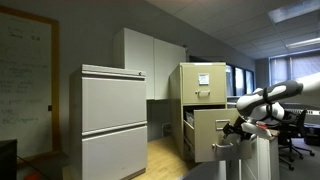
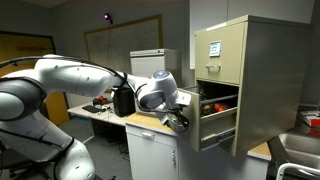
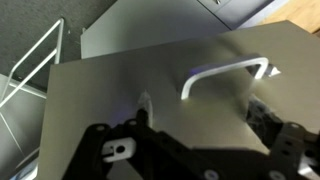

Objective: Open the bottom drawer of the beige file cabinet

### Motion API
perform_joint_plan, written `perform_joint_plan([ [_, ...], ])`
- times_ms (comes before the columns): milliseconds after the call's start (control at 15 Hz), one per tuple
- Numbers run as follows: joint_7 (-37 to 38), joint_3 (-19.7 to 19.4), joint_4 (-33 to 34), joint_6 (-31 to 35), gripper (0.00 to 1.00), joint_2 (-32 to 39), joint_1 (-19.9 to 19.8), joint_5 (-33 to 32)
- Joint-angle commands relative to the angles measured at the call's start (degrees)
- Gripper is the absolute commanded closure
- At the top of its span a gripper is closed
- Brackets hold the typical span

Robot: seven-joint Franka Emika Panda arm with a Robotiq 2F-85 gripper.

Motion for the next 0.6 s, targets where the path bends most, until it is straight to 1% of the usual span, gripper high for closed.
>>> perform_joint_plan([
  [0,-6.7,-3.72,6.44,2.54,0.0,-0.04,4.65,4.83],
  [133,-10.18,-5.22,8.47,3.43,0.0,-0.89,6.81,6.8],
  [267,-14.68,-7.17,10.35,3.29,0.0,-1.16,9.8,9.09],
  [400,-15.31,-7.72,11.6,-2.12,0.0,-0.95,10.81,9.0],
  [533,-15.28,-7.36,11.83,-6.7,0.0,-0.45,11.27,8.49],
])
